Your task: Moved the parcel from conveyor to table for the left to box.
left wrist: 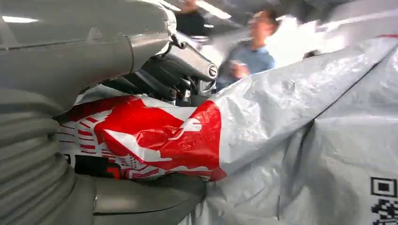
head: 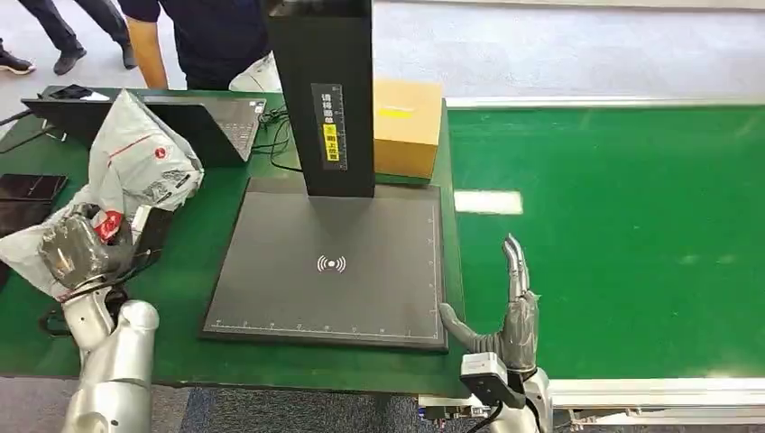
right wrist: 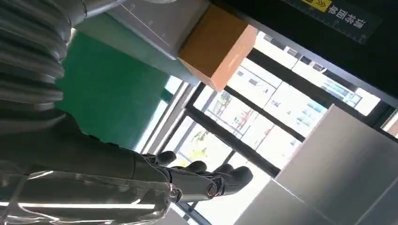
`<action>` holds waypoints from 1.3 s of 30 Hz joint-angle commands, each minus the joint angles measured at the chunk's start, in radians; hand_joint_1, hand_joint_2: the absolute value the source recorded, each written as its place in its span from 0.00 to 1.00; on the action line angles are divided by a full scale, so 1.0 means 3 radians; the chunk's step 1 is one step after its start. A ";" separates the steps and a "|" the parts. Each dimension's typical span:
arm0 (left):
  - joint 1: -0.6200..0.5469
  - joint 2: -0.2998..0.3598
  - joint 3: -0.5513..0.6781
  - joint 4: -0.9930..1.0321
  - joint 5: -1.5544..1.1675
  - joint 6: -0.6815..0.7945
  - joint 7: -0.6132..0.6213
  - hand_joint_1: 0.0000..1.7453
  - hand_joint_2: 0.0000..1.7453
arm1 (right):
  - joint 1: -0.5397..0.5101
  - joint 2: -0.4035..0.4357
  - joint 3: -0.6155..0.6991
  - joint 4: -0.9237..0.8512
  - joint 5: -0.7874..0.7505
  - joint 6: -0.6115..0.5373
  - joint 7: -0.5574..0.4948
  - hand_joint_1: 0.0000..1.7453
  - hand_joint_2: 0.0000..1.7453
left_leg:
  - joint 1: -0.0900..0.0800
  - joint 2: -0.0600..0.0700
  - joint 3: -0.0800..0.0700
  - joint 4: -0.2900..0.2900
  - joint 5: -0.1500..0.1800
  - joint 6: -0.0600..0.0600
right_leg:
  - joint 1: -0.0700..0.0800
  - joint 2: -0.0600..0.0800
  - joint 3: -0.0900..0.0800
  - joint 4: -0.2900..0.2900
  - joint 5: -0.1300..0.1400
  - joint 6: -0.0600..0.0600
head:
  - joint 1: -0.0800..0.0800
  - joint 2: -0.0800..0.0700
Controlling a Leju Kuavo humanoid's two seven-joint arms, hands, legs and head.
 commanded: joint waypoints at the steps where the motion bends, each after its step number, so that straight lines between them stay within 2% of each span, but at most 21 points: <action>1: -0.0357 0.0458 -0.0577 0.1333 -0.0225 -0.0177 0.1259 1.00 1.00 | 0.0010 0.0057 0.0002 -0.0014 0.0097 -0.0017 0.0106 0.00 1.00 | -0.0001 -0.0008 0.0007 -0.0007 0.0004 -0.0001 | 0.0000 -0.0009 0.0008 -0.0003 -0.0001 -0.0006 | -0.0001 0.0000; 6: -0.0358 0.0526 -0.0701 0.1454 -0.0225 -0.0441 0.1571 1.00 1.00 | 0.0024 0.0076 -0.0023 -0.0057 0.0143 -0.0008 0.0145 0.00 1.00 | 0.0001 -0.0004 0.0008 -0.0006 0.0001 -0.0001 | 0.0002 -0.0005 0.0007 -0.0003 -0.0002 -0.0007 | -0.0001 0.0000; 12: -0.0330 0.0544 -0.0747 0.1431 -0.0225 -0.0487 0.1690 1.00 1.00 | 0.0023 0.0086 -0.0041 -0.0067 0.0174 0.0000 0.0162 0.00 1.00 | 0.0000 -0.0001 0.0005 -0.0005 0.0000 0.0000 | 0.0001 -0.0001 0.0006 -0.0003 -0.0001 -0.0005 | 0.0000 0.0000; 13: -0.0302 0.0513 -0.0691 0.1344 -0.0225 -0.0348 0.1628 0.02 1.00 | 0.0024 0.0092 -0.0049 -0.0066 0.0192 -0.0002 0.0165 0.00 1.00 | 0.0001 -0.0002 0.0008 -0.0007 0.0001 0.0000 | 0.0001 -0.0003 0.0009 -0.0005 -0.0001 -0.0007 | -0.0001 0.0000; 18: -0.0185 0.0391 -0.0527 0.1012 -0.0061 -0.0078 0.1268 0.00 1.00 | 0.0015 0.0087 -0.0048 -0.0039 0.0201 -0.0007 0.0159 0.00 1.00 | 0.0001 0.0001 0.0002 -0.0003 0.0000 0.0000 | 0.0001 0.0000 0.0003 -0.0002 0.0000 -0.0004 | -0.0001 0.0000; 21: -0.0027 0.0240 -0.0492 0.0555 0.0072 -0.0012 0.1029 0.00 1.00 | 0.0021 0.0084 -0.0047 -0.0044 0.0192 -0.0010 0.0147 0.00 1.00 | 0.0001 -0.0001 0.0002 -0.0003 0.0000 0.0001 | 0.0001 -0.0002 0.0004 -0.0003 -0.0001 -0.0004 | -0.0001 0.0000; 23: 0.0166 0.0099 -0.0486 -0.0016 0.0345 0.0003 0.0652 0.00 1.00 | 0.0022 0.0080 -0.0045 -0.0041 0.0185 -0.0005 0.0139 0.00 1.00 | 0.0001 -0.0003 0.0002 -0.0003 0.0000 0.0001 | 0.0002 -0.0004 0.0004 -0.0004 -0.0001 -0.0004 | -0.0001 0.0000; 24: 0.0166 0.0099 -0.0486 -0.0016 0.0345 0.0003 0.0652 0.00 1.00 | 0.0022 0.0080 -0.0045 -0.0041 0.0185 -0.0005 0.0139 0.00 1.00 | 0.0001 -0.0003 -0.0001 0.0000 -0.0001 0.0001 | 0.0001 -0.0003 0.0001 -0.0002 -0.0001 -0.0003 | -0.0001 0.0000; 26: 0.0320 -0.0081 -0.0434 -0.0471 0.0783 0.0003 0.0115 0.00 1.00 | 0.0020 0.0081 -0.0054 -0.0031 0.0177 -0.0001 0.0124 0.00 1.00 | 0.0001 -0.0003 -0.0001 -0.0001 -0.0001 0.0002 | 0.0001 -0.0003 0.0002 -0.0002 -0.0001 -0.0002 | 0.0000 0.0000; 28: 0.0404 -0.0238 -0.0332 -0.0823 0.0899 0.0003 -0.0243 0.00 1.00 | 0.0013 0.0083 -0.0059 -0.0024 0.0168 0.0008 0.0114 0.00 1.00 | 0.0001 -0.0002 -0.0001 0.0000 -0.0002 0.0002 | 0.0001 -0.0003 0.0002 -0.0002 -0.0002 -0.0002 | -0.0001 0.0000; 29: 0.0445 -0.0332 -0.0368 -0.0866 0.1380 0.0003 -0.0699 0.00 1.00 | 0.0006 0.0084 -0.0069 -0.0018 0.0162 0.0011 0.0104 0.00 1.00 | 0.0001 -0.0003 -0.0001 0.0001 -0.0002 0.0003 | 0.0001 -0.0004 0.0003 -0.0003 -0.0002 -0.0003 | -0.0001 0.0000; 31: 0.0497 -0.0409 -0.0386 -0.1022 0.1432 0.0003 -0.0829 0.00 1.00 | 0.0001 0.0080 -0.0077 -0.0013 0.0156 0.0021 0.0096 0.00 1.00 | 0.0001 -0.0004 -0.0005 0.0001 0.0000 0.0002 | 0.0000 -0.0004 -0.0001 -0.0002 -0.0001 -0.0001 | -0.0001 0.0000; 32: 0.0548 -0.0409 -0.0572 -0.1029 0.1790 0.0003 -0.1088 0.00 1.00 | -0.0006 0.0076 -0.0083 -0.0004 0.0151 0.0022 0.0091 0.00 1.00 | 0.0000 -0.0004 -0.0001 0.0000 -0.0001 0.0002 | 0.0000 -0.0005 0.0002 -0.0003 -0.0002 -0.0003 | -0.0001 0.0000; 34: 0.0646 -0.0453 -0.0701 -0.1221 0.1987 0.0003 -0.1262 0.00 1.00 | -0.0019 0.0072 -0.0091 0.0011 0.0137 0.0040 0.0079 0.00 1.00 | -0.0001 -0.0002 0.0000 -0.0003 -0.0001 0.0003 | -0.0002 -0.0003 0.0004 -0.0005 -0.0001 -0.0003 | 0.0000 0.0000; 35: 0.0753 -0.0356 -0.1087 -0.1274 0.2453 -0.0139 -0.1284 0.00 1.00 | -0.0027 0.0067 -0.0097 0.0025 0.0130 0.0048 0.0070 0.00 1.00 | 0.0001 0.0000 -0.0003 0.0000 -0.0002 0.0002 | 0.0001 0.0000 0.0000 -0.0003 0.0000 -0.0003 | 0.0000 0.0000; 36: 0.0819 -0.0293 -0.1249 -0.1323 0.2521 -0.0074 -0.1216 0.00 1.00 | -0.0034 0.0065 -0.0102 0.0037 0.0124 0.0048 0.0062 0.00 1.00 | -0.0001 -0.0002 0.0001 -0.0003 -0.0002 0.0003 | -0.0001 -0.0003 0.0004 -0.0005 -0.0002 -0.0004 | -0.0001 0.0000; 39: 0.0892 -0.0232 -0.1569 -0.1340 0.2832 -0.0428 -0.1261 0.00 1.00 | -0.0035 0.0039 -0.0099 0.0072 0.0107 0.0049 0.0051 0.00 1.00 | -0.0001 -0.0006 -0.0001 -0.0002 -0.0001 0.0001 | -0.0001 -0.0006 0.0002 -0.0004 -0.0002 -0.0003 | -0.0001 0.0000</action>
